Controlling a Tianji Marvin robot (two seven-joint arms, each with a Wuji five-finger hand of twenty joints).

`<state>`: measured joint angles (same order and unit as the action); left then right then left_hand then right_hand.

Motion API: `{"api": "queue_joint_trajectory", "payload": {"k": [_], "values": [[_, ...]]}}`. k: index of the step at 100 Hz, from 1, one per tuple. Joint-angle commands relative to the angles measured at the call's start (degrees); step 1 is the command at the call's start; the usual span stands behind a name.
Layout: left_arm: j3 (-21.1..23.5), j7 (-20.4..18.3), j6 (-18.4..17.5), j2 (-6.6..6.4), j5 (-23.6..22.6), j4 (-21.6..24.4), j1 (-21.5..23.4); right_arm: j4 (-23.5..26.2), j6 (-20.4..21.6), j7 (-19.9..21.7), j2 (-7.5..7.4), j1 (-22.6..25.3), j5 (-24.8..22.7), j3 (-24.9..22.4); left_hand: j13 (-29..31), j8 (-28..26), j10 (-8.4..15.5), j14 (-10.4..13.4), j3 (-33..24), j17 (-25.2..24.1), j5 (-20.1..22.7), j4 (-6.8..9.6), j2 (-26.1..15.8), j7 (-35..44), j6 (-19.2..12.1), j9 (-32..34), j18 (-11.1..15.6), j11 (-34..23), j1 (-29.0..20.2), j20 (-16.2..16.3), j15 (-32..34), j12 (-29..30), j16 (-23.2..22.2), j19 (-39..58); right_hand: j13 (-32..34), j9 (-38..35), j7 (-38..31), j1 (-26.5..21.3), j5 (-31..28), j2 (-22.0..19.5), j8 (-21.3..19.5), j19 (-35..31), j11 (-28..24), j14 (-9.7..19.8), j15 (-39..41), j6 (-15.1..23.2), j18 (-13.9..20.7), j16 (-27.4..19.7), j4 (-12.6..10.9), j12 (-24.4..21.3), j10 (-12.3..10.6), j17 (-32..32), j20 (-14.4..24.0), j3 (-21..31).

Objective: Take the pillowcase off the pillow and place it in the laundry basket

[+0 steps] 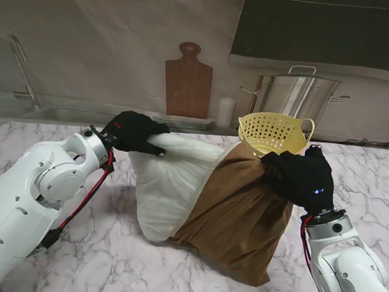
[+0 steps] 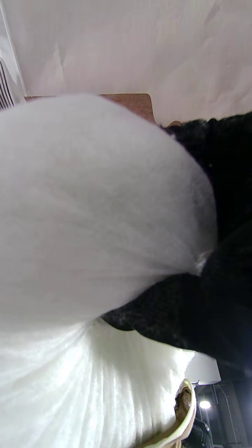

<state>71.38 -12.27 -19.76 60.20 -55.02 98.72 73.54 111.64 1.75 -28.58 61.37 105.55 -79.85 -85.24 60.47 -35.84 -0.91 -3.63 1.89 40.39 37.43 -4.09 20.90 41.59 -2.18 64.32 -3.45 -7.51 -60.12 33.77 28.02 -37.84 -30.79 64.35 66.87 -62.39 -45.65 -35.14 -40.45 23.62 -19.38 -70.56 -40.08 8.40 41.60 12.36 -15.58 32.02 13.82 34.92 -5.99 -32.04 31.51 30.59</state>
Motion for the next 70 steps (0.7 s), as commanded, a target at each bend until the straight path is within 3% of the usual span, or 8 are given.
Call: {"api": "queue_joint_trajectory", "payload": {"k": [1,30,70], "values": [[1.3,-1.2,1.2,-1.09,-0.7,-1.2,0.2,-0.5,-2.4,-0.8,0.06,1.8,0.5,-2.1,1.7,-0.4,-2.7,-0.8,-8.8,-0.4,1.0,4.04,-1.5,6.5,-2.7,1.7,3.3,-3.2,-13.8,1.4,4.5,-1.5,-2.2,3.9,7.0,-3.8,-7.4,-9.7,-3.3,-1.6,-3.1,-1.2,-7.7,-1.6,14.0,-0.6,-0.2,5.2,-5.0,2.8,2.6,-0.2,0.3,12.0],[2.2,-0.6,1.1,-1.06,-0.9,-1.0,1.0,0.1,-6.4,0.0,0.66,6.7,1.3,-4.9,1.7,-0.4,-2.7,-0.9,-9.0,-0.5,0.9,4.02,-1.4,6.5,-2.5,1.6,3.2,-3.7,-13.8,1.6,4.6,-1.5,-2.3,3.9,8.6,-5.1,-7.5,-10.1,-4.5,-0.5,-3.0,-2.4,-8.3,-2.0,16.1,-2.2,-0.3,5.2,-5.1,3.5,3.8,-1.2,0.7,13.3],[4.1,-2.2,1.4,-1.41,-1.4,-2.2,1.8,0.6,-9.0,5.9,0.53,10.2,-0.2,-7.4,1.3,-0.5,-2.6,-1.0,-9.3,-0.9,0.7,4.06,-1.6,6.5,-2.3,1.3,3.0,-3.8,-13.8,1.7,4.7,-1.5,-2.3,3.6,9.2,-6.4,-7.6,-10.1,-5.9,0.9,-3.3,-3.1,-8.5,-2.2,18.3,-2.5,-0.8,5.2,-4.8,4.7,4.4,-1.6,0.7,15.0]]}}
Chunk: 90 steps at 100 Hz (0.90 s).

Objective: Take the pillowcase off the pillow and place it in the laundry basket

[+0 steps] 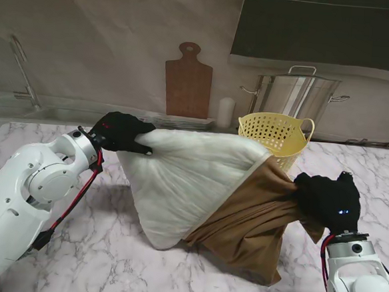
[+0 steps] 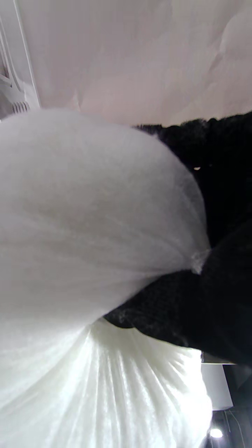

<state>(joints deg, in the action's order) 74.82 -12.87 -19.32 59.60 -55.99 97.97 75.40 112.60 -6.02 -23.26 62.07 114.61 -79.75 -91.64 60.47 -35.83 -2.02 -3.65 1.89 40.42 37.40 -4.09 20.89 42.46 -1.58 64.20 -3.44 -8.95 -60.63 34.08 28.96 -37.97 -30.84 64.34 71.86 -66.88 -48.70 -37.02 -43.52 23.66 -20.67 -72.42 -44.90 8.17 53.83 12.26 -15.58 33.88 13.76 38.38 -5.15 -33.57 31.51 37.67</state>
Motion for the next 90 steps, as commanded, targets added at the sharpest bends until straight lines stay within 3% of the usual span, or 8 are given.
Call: {"api": "queue_joint_trajectory", "payload": {"k": [1,44,58,70,90], "values": [[0.7,-1.6,0.9,-0.81,-0.4,-1.5,-0.1,-0.3,-1.4,0.7,-0.17,1.3,-0.4,-1.1,1.3,-0.5,-1.5,-0.9,-9.3,-0.9,0.7,4.08,-1.5,5.6,-2.9,1.4,2.9,-2.4,-13.3,1.4,3.7,-1.4,-2.3,3.7,4.2,-1.9,-4.6,-8.2,-2.8,0.9,-2.1,-1.2,-3.7,-2.0,6.1,-2.4,-0.8,3.3,-4.8,1.2,3.7,-0.1,0.7,7.9],[1.6,-5.8,3.4,-1.33,0.1,-3.7,-0.9,-0.2,-6.1,0.3,0.30,4.9,-1.8,-5.1,0.7,-0.7,-1.6,-1.1,-9.3,-1.9,0.3,4.11,-2.1,5.0,-2.5,0.6,2.4,-2.4,-13.3,1.5,3.5,-1.7,-2.4,3.3,4.0,-1.9,-4.4,-8.3,-3.2,0.9,-2.3,-1.2,-3.2,-2.4,6.5,-1.1,-1.3,3.0,-4.4,1.9,3.8,0.2,0.6,8.2],[2.0,-8.8,4.5,-1.69,0.1,-4.2,-1.0,-0.2,-7.4,-1.5,0.68,6.3,-1.3,-6.6,0.2,-0.5,-1.6,-1.1,-9.3,-2.3,0.1,4.13,-2.5,4.4,-2.0,0.2,2.1,-2.5,-13.3,1.5,3.3,-1.8,-2.4,3.1,3.9,-1.9,-4.3,-8.4,-3.3,0.9,-2.4,-1.1,-3.0,-2.6,6.3,-1.1,-1.3,2.8,-4.4,2.1,3.9,0.4,0.6,8.0],[1.5,-9.0,5.3,-1.77,0.1,-5.8,-1.5,-0.2,-7.7,-3.3,0.83,6.8,-1.2,-7.2,0.0,-0.4,-1.8,-1.2,-9.1,-2.6,0.1,4.05,-3.0,3.7,-1.4,-0.2,1.9,-2.7,-13.3,1.5,3.2,-1.8,-2.5,3.1,3.7,-1.7,-4.3,-8.3,-3.2,0.7,-2.4,-1.1,-2.7,-2.7,6.1,-0.8,-1.4,2.6,-4.3,2.1,3.7,0.5,0.6,7.8],[-0.9,-10.4,7.4,-2.04,-1.9,-9.0,-3.2,-0.6,-5.1,-8.1,0.82,5.2,-0.4,-6.6,-1.0,0.1,-0.3,-1.2,-8.3,-3.7,-0.3,3.75,-4.6,1.9,-0.4,-1.3,1.4,-3.1,-13.3,1.3,2.8,-1.7,-2.6,2.7,3.0,-1.3,-3.3,-8.3,-2.2,-0.5,-1.6,-0.7,-0.6,-2.9,3.6,-0.2,-1.0,1.8,-4.0,1.4,2.9,0.8,0.4,6.1]]}}
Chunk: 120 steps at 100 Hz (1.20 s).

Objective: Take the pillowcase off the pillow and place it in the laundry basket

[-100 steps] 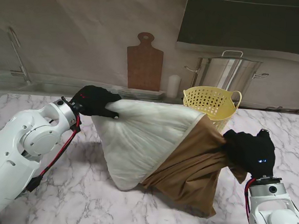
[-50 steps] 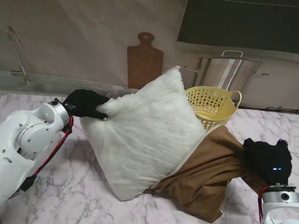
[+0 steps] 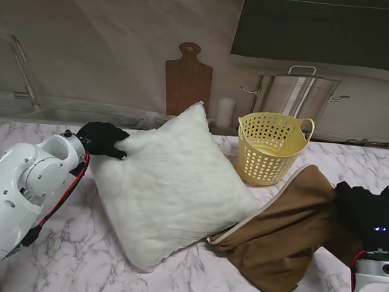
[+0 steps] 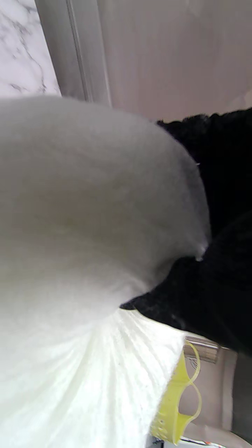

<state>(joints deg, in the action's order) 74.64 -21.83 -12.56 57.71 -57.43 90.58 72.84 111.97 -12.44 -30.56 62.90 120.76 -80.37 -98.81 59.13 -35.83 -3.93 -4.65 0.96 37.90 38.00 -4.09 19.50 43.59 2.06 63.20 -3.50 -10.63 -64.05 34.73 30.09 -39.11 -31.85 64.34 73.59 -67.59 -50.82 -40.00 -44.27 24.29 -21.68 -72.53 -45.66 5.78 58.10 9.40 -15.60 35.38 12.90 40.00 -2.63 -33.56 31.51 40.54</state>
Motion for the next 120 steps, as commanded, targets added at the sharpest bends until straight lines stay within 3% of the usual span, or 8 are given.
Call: {"api": "queue_joint_trajectory", "payload": {"k": [1,29,43,55,73,93,104,120], "values": [[-0.9,-1.4,0.8,-0.15,-0.6,-1.9,-0.7,-0.1,1.6,-1.0,-0.02,-1.1,0.3,0.7,0.3,0.1,1.7,-0.2,-7.4,-1.3,-0.9,3.78,-3.2,0.7,-4.0,-0.3,1.4,-1.5,-9.9,0.7,1.6,-0.6,-1.6,2.7,1.3,-0.6,-1.1,-5.2,-1.4,-1.2,-0.5,-0.6,0.2,-0.5,-0.8,2.7,-1.0,0.2,-3.2,-0.3,0.4,0.7,0.4,3.1],[-5.9,-3.0,5.8,-0.52,-2.0,-9.4,-4.3,0.3,8.3,-0.3,-0.73,-5.8,1.2,5.9,-1.7,0.5,0.8,-1.9,-4.0,-3.8,-1.4,3.61,-7.3,-4.1,-1.9,-3.9,-0.4,-3.7,-9.8,0.4,-0.1,2.3,-2.0,1.9,1.5,-0.9,-1.1,-5.0,-0.9,-2.1,0.3,-0.4,2.0,-0.7,-3.2,3.6,-0.5,-0.1,-3.1,-1.7,-0.4,0.7,0.3,1.7],[-5.5,-4.6,6.2,-0.84,-3.9,-9.6,-3.9,-0.1,11.1,1.8,-1.22,-8.6,1.5,9.2,-13.6,3.4,-3.7,-6.3,-0.3,-16.3,-3.3,3.29,-11.5,-18.7,-0.1,-19.3,-6.4,-0.3,-3.2,-1.5,-10.6,19.8,2.4,-9.3,1.5,-0.9,-1.1,-5.0,-0.7,-2.1,0.5,-0.3,2.2,-0.7,-3.6,3.6,-0.6,-0.1,-3.1,-1.9,-0.5,0.7,0.2,1.7],[-3.0,-3.2,5.5,-0.70,-5.1,-7.5,-1.5,-1.1,12.1,3.6,-1.53,-10.4,1.5,11.4,-23.4,3.9,-4.9,-7.5,0.2,-24.9,-6.1,2.89,-14.7,-26.2,0.0,-30.1,-9.0,5.0,1.4,-3.5,-16.3,24.2,6.5,-16.9,1.4,-0.8,-0.9,-4.6,-0.3,-2.5,0.8,-0.3,2.4,-0.7,-4.1,3.2,-0.6,-0.1,-3.1,-2.2,-0.5,0.7,0.2,1.5],[2.0,-1.1,4.5,-0.30,-7.6,-0.8,3.7,-2.8,12.0,5.6,-1.69,-12.5,2.4,14.2,-33.1,5.8,-7.8,-7.8,0.7,-30.7,-9.4,3.03,-19.0,-33.5,1.3,-41.6,-10.4,9.0,6.0,-4.9,-19.9,27.7,9.9,-24.7,0.7,0.3,0.0,-5.3,2.0,-5.9,2.0,0.4,3.7,-1.2,-6.6,1.5,-0.7,-0.2,-3.2,-3.5,-0.1,1.2,-0.1,-1.0],[6.1,6.2,5.2,0.93,-5.9,6.5,10.8,-4.4,11.7,7.4,-1.90,-13.5,2.8,16.4,-34.1,13.6,-9.3,-9.7,1.0,-32.0,-20.3,3.21,-20.9,-41.2,4.3,-42.0,-12.2,9.2,9.3,-4.3,-19.9,28.3,10.5,-28.3,0.7,0.4,0.7,-5.8,2.9,-6.5,2.8,0.4,3.7,-1.5,-7.1,0.5,-0.7,-0.2,-3.2,-3.7,0.0,1.3,-0.1,-1.7],[6.4,11.5,3.7,1.57,-4.1,7.9,13.7,-5.2,11.4,8.1,-1.88,-13.5,3.6,17.7,-33.1,14.2,-9.0,-9.6,1.1,-31.6,-20.6,3.19,-21.0,-41.3,4.6,-40.7,-13.0,8.8,10.0,-4.0,-19.5,28.0,10.4,-28.2,0.7,-0.2,1.4,-5.3,3.3,-6.5,4.3,0.8,4.3,-2.0,-8.0,-0.1,-0.8,-0.3,-3.4,-4.6,-0.1,1.7,-0.2,-2.4],[4.6,15.1,3.3,1.99,-3.4,7.4,14.3,-6.3,11.9,9.2,-2.14,-13.2,3.8,19.6,-32.2,14.4,-8.4,-9.0,0.9,-31.2,-18.8,3.20,-20.8,-40.2,4.2,-39.1,-13.0,8.2,10.2,-3.4,-19.1,27.3,10.0,-27.7,1.7,-2.2,2.1,-4.1,3.9,-6.6,6.3,0.9,5.2,-2.2,-8.8,-0.2,-0.8,-0.2,-3.6,-5.9,-1.2,1.7,-0.3,-3.9]]}}
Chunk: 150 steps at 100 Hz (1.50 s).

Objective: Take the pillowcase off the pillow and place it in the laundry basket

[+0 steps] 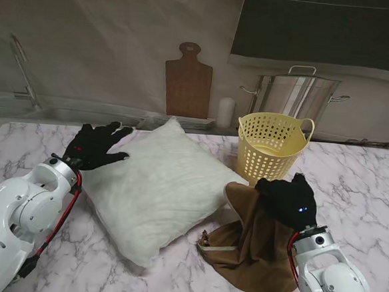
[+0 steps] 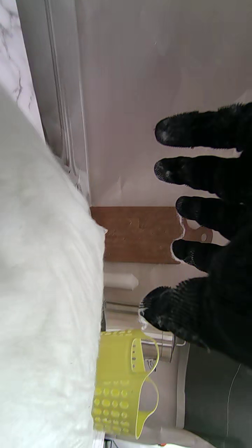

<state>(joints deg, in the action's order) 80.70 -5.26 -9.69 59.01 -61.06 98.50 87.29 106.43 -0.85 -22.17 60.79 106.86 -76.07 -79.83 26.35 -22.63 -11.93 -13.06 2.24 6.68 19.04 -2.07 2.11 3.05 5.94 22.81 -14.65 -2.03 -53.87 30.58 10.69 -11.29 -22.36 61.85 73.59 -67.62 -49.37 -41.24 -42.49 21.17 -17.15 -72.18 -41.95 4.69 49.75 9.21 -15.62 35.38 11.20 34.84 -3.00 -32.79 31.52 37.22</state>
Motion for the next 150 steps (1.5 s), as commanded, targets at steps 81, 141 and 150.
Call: {"api": "queue_joint_trajectory", "payload": {"k": [81,141,150], "values": [[-6.6,-0.2,5.3,1.22,3.8,-3.5,-1.7,6.6,4.4,38.1,-1.83,5.8,3.2,-0.2,0.4,1.1,-0.2,-0.9,-0.3,-0.4,3.1,1.15,-3.2,2.1,0.5,1.2,-2.1,-0.2,-0.4,1.6,0.1,-1.3,-0.2,-25.5,-29.5,22.2,19.2,25.6,-6.9,-17.6,-10.8,12.1,26.8,-10.5,-34.9,4.3,-3.2,-7.7,-6.5,-14.7,8.5,16.7,-0.8,-22.8],[-5.9,0.3,5.4,1.23,3.1,-3.4,-1.4,14.4,6.5,41.0,-1.44,9.7,0.4,-5.3,0.0,1.1,-0.3,-1.0,-0.3,-0.7,2.9,1.14,-3.0,2.0,0.8,0.7,-2.3,-0.1,-0.2,1.7,-0.1,-1.2,-0.2,-26.2,-43.2,45.7,47.8,31.7,29.4,6.5,-4.0,24.1,34.8,-14.5,-43.8,-9.9,-8.3,-17.9,-4.7,-22.8,10.1,23.3,-1.2,-2.8],[-5.9,0.4,5.4,1.22,3.1,-3.5,-1.4,15.0,6.2,41.2,-1.39,9.7,0.1,-5.4,0.1,1.1,-0.4,-1.0,-0.3,-0.7,2.9,1.14,-2.9,2.0,0.8,0.7,-2.3,-0.1,-0.2,1.7,-0.1,-1.2,-0.2,-26.2,-47.6,51.4,50.3,27.6,33.3,10.1,-4.4,29.9,37.3,-17.4,-46.6,-11.0,-10.9,-21.9,-5.5,-27.4,11.1,25.3,-5.2,-2.0]]}}
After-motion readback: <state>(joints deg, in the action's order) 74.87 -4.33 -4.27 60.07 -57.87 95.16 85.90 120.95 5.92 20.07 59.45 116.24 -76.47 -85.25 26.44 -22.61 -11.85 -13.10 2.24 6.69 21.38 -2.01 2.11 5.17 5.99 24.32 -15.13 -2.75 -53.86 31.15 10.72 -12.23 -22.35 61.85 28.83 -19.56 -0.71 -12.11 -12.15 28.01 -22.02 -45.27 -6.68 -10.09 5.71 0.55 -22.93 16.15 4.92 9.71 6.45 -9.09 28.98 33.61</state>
